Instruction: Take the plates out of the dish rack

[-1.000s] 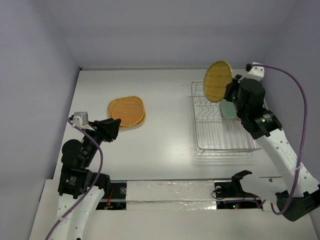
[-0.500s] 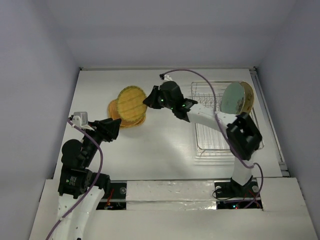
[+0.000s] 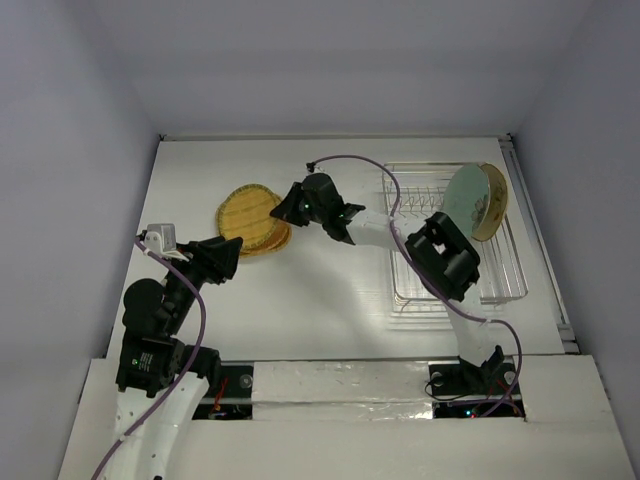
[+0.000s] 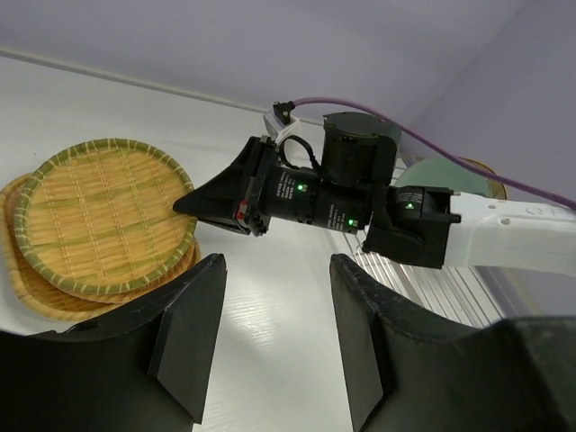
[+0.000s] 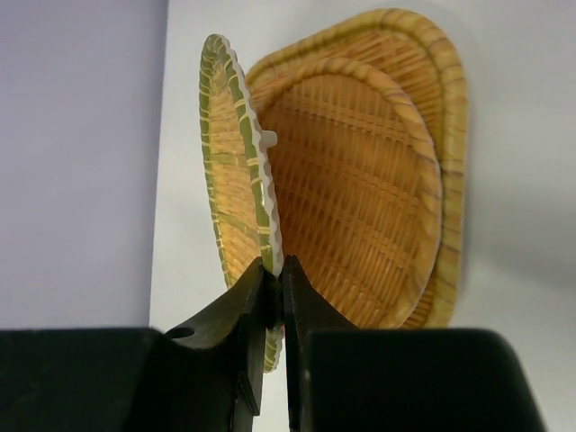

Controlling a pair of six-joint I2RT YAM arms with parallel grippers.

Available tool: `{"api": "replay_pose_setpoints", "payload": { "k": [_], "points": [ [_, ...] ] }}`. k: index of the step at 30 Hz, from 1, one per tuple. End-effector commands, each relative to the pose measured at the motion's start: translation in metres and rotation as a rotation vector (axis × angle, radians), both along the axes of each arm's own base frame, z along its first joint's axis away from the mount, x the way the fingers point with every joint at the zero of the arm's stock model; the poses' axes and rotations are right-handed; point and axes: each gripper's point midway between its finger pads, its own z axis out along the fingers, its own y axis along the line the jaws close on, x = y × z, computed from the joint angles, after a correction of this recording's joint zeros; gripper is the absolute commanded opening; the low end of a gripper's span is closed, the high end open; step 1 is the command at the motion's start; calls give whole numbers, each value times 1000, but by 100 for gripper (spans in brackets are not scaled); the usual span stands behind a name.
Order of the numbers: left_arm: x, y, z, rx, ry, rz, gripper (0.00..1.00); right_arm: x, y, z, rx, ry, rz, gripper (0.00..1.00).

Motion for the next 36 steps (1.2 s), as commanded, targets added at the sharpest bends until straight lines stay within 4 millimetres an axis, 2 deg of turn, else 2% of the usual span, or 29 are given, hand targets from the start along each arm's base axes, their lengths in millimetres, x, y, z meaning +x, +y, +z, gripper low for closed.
{"api": "replay_pose_setpoints", "payload": {
  "k": [1, 2, 5, 6, 10, 12, 13, 15, 16, 20, 22, 24, 25, 26, 27, 28, 29, 31, 32, 33, 35, 36],
  "points": [
    [0, 0, 12, -9, -47, -3, 47, 18, 13, 47, 133, -73, -37, 5],
    [1, 0, 12, -9, -47, -3, 47, 18, 13, 44, 129, -66, -39, 8],
    [1, 0, 12, -9, -46, -2, 47, 19, 10, 32, 89, -45, -50, 29],
    [1, 0, 12, -9, -46, -2, 47, 18, 8, 28, 72, -41, -51, 50],
    [0, 0, 12, -8, -49, -2, 47, 17, 1, 21, -11, -49, -42, 81],
    [0, 0, 13, -8, -51, -2, 47, 12, -1, 26, -59, -82, -28, 87],
    [0, 0, 13, -10, -52, -2, 47, 12, -8, 19, -107, -73, -37, 92],
    [-1, 0, 13, -8, -52, -2, 47, 17, -16, 22, -178, -112, -47, 95],
    [-1, 0, 13, -10, -52, -2, 47, 14, -24, 11, -242, -91, -48, 96],
    [-1, 0, 14, -10, -55, 0, 47, 11, -46, 15, -364, -136, -75, 96],
    [-1, 1, 14, -9, -57, 0, 47, 9, -61, 27, -398, -161, -106, 94],
    [-1, 0, 14, -11, -56, 0, 47, 7, -76, 40, -434, -195, -133, 85],
    [-1, 0, 14, -9, -55, -2, 47, 4, -96, 58, -456, -228, -189, 61],
    [-1, 0, 14, -9, -55, 0, 47, -2, -103, 69, -452, -245, -188, 40],
    [-1, 0, 14, -9, -57, -3, 46, 0, -124, 77, -502, -272, -259, 22],
    [-2, 0, 15, -9, -60, -5, 43, 8, -156, 83, -551, -275, -344, 1],
    [-2, 0, 14, -8, -59, -5, 41, -1, -184, 100, -557, -291, -389, 0],
    [-3, 0, 15, -10, -64, -8, 33, -4, -234, 110, -615, -301, -497, 0],
    [-3, -1, 16, -11, -67, -9, 30, -10, -278, 117, -637, -299, -573, 0],
    [-3, 0, 15, -10, -66, -6, 27, -13, -304, 120, -656, -296, -627, 0],
    [-4, -1, 17, -13, -71, -9, 21, -18, -379, 122, -726, -258, -796, 0],
    [-4, 0, 17, -13, -70, -8, 21, -32, -405, 123, -718, -260, -839, 0]
  ]
}}
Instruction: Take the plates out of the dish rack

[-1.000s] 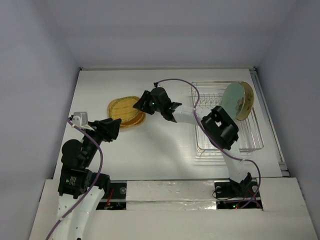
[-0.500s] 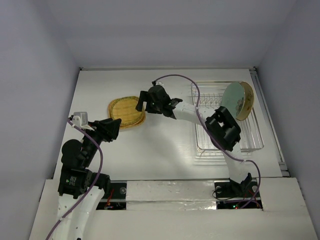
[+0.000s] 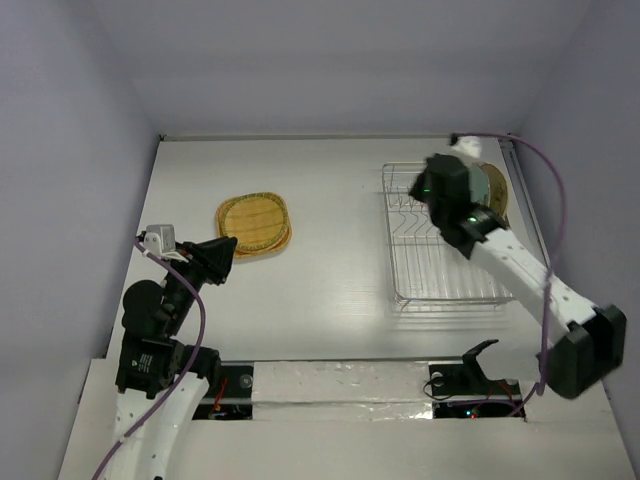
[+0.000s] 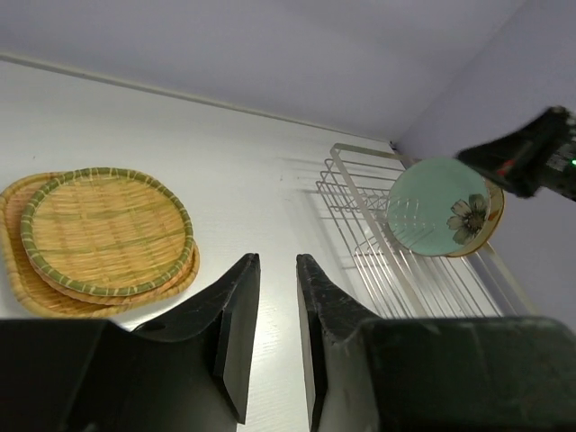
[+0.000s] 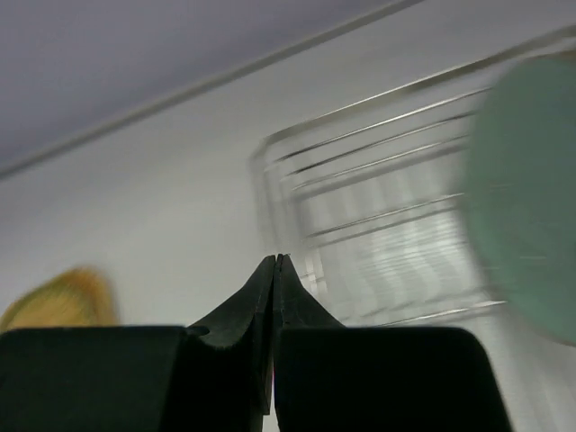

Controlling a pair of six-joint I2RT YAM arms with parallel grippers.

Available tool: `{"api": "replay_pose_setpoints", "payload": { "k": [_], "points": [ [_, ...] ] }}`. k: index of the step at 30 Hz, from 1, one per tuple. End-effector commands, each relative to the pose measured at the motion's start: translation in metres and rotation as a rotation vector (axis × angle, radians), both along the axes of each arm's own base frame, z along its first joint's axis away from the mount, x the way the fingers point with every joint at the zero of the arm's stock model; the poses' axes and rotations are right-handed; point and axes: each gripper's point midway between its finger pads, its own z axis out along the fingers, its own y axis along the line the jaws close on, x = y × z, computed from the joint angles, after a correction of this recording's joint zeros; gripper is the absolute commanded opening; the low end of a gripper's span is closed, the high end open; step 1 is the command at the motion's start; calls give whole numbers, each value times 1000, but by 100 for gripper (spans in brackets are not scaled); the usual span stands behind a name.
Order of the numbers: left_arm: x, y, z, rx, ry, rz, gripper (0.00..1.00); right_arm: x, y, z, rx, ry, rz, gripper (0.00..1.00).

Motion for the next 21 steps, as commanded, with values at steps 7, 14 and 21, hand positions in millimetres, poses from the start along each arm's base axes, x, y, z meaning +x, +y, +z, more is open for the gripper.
{"api": "replay_pose_setpoints", "payload": {
  "k": [7, 14, 21],
  "points": [
    [-4, -6, 14, -9, -61, -33, 21, -50, -196, -22, -124, -13, -495, 4],
    [-6, -7, 16, -10, -67, -43, 24, -52, -227, -51, -129, 57, -558, 46],
    [-8, -6, 18, -12, -77, -39, 25, -27, -233, -71, -99, 103, -524, 52]
  ]
}}
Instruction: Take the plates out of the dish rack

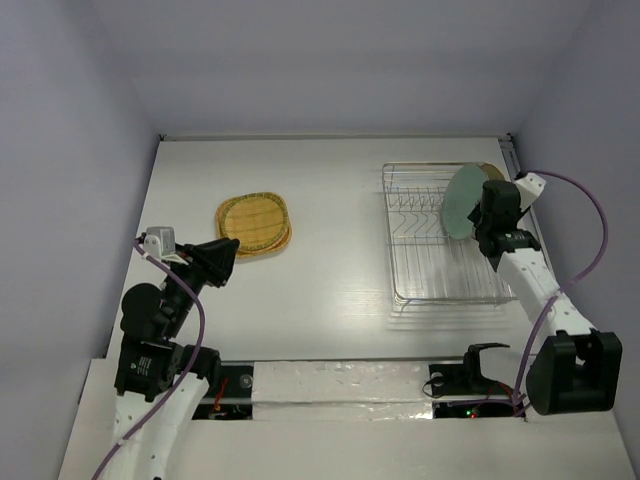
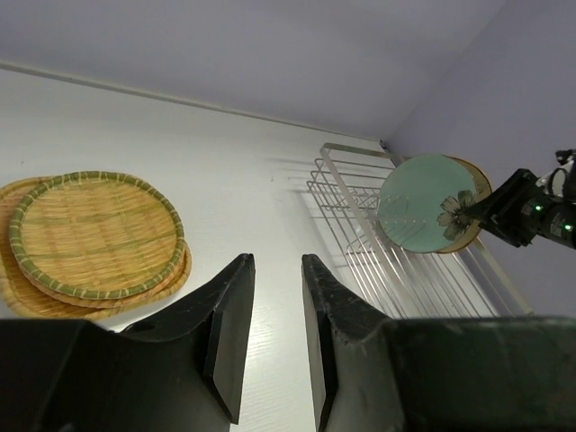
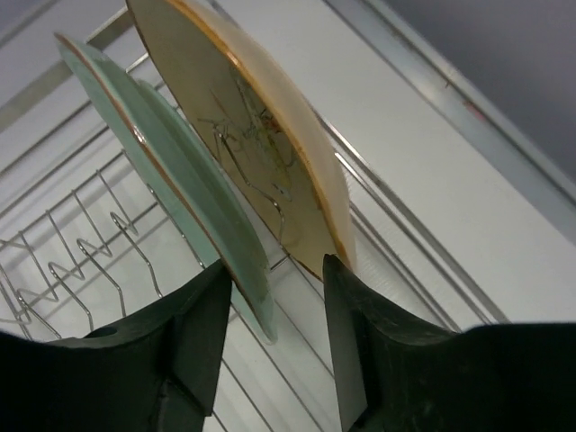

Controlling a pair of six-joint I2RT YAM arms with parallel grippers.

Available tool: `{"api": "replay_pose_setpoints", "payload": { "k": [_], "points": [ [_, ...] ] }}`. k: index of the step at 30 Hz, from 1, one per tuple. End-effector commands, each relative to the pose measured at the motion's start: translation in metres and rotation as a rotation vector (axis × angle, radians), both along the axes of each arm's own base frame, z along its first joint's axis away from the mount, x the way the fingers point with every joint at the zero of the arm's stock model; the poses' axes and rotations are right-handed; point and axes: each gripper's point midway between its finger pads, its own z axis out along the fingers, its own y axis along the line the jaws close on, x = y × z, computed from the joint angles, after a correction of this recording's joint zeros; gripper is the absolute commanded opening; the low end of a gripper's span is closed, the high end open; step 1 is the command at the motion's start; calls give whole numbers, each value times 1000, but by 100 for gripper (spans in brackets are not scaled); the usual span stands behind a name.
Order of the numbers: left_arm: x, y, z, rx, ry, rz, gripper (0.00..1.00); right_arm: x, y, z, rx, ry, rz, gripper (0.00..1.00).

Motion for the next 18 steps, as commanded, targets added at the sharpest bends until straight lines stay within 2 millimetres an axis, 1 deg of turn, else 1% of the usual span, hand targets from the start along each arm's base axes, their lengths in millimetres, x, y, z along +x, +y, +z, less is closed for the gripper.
{"api": "replay_pose_setpoints", "payload": {
  "k": [1, 3, 4, 7, 9, 10, 11, 12, 13, 14, 17, 18],
  "points": [
    [-4, -4, 15, -11, -63, -23, 25, 26, 5, 8, 23, -54, 49, 49],
    [-4, -4, 15, -10, -64, -24, 25, 32, 7, 7, 21, -55, 61, 46],
    [-4, -3, 15, -11, -65, -20, 25, 35, 5, 6, 14, -53, 51, 42],
    [-5, -3, 16, -11, -68, -21, 25, 40, 2, 3, -8, -31, 48, 37],
    [-5, -3, 16, -11, -70, -21, 25, 47, -1, -4, -23, 1, 38, 34],
    [-5, -3, 16, -11, -70, -21, 25, 47, -1, -4, -24, 2, 39, 29],
    [-6, -3, 17, -13, -71, -21, 25, 49, -1, -9, -24, 22, 39, 22],
    [-6, -3, 18, -14, -74, -20, 25, 50, 0, -11, -22, 30, 41, 17],
    [-6, -2, 17, -12, -73, -18, 25, 49, 0, -12, -23, 36, 40, 9],
    [-6, -2, 18, -14, -74, -18, 25, 47, -1, -8, -25, 26, 41, 6],
    [-7, -4, 18, -15, -75, -29, 25, 42, 1, 2, -31, 14, 64, 0],
    [-7, -4, 17, -13, -74, -27, 25, 41, 3, 17, -41, -12, 82, 0]
  ]
}}
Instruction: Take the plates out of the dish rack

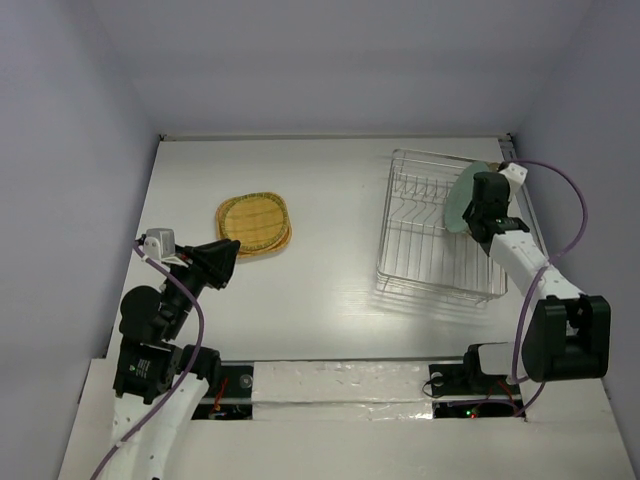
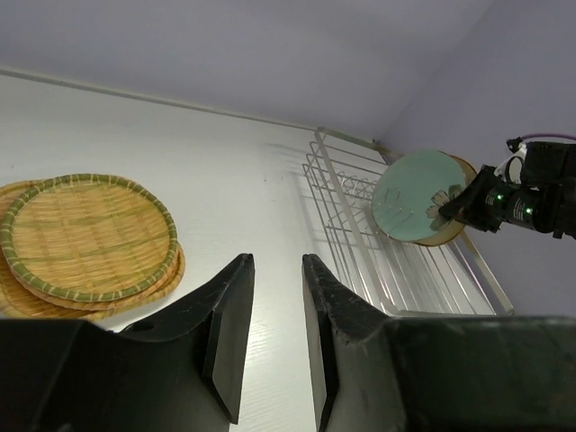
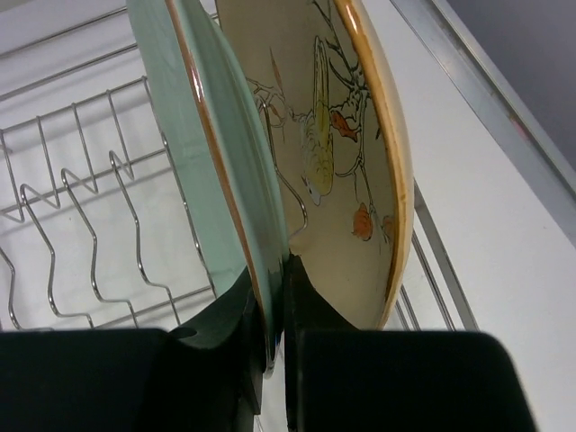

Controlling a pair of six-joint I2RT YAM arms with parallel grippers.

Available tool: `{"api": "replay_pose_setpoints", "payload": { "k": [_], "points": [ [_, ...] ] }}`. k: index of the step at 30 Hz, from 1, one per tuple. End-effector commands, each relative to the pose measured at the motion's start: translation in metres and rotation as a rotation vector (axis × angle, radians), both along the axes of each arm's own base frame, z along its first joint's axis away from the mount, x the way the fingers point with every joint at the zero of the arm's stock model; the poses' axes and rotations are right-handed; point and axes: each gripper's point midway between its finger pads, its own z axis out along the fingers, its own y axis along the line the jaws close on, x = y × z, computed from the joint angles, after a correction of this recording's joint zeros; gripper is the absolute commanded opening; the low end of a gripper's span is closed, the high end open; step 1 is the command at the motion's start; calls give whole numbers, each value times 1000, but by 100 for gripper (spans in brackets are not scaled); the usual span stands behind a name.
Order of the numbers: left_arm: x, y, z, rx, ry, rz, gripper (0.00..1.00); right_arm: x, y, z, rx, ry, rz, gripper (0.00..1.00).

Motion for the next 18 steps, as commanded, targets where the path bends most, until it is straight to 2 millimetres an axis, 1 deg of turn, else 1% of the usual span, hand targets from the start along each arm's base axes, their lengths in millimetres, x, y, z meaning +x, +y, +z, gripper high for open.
{"api": "replay_pose_setpoints", "payload": {
  "k": [1, 3, 4, 6, 7, 9, 10, 11, 13, 14, 16, 17, 18],
  "points": [
    [-3, -2, 15, -12, -60, -12, 25, 3, -5, 56, -6, -131, -4, 0],
    [-3, -2, 15, -12, -60, -12, 25, -1, -4, 71, -18, -141, 15, 0],
    [-3, -1, 15, -12, -60, -11, 25, -5, -3, 86, -18, -164, 25, 0],
    [-3, -1, 15, -12, -62, -11, 25, -11, 2, 102, -25, -190, 55, 0],
    [-3, -1, 14, -12, -59, -11, 25, -18, 2, 118, -30, -224, 61, 0],
    [-2, -2, 15, -12, -59, -11, 25, -26, 2, 133, -37, -248, 67, 0],
    [-2, -2, 14, -11, -57, -11, 25, -31, 5, 138, -40, -248, 80, 0],
    [-2, -2, 14, -12, -55, -11, 25, -36, 5, 156, -43, -285, 86, 0],
    [-1, -2, 13, -12, -54, -9, 25, -43, 9, 169, -47, -302, 106, 0],
    [-1, -2, 13, -12, -54, -9, 25, -47, 15, 184, -44, -336, 128, 0],
    [-1, -1, 13, -11, -54, -6, 25, -53, 23, 196, -36, -355, 159, 0],
    [-1, -1, 14, -11, -54, -6, 26, -57, 33, 210, -20, -393, 192, 0],
    [-1, -1, 13, -12, -54, -6, 26, -57, 42, 215, -3, -412, 228, 0]
  ]
}}
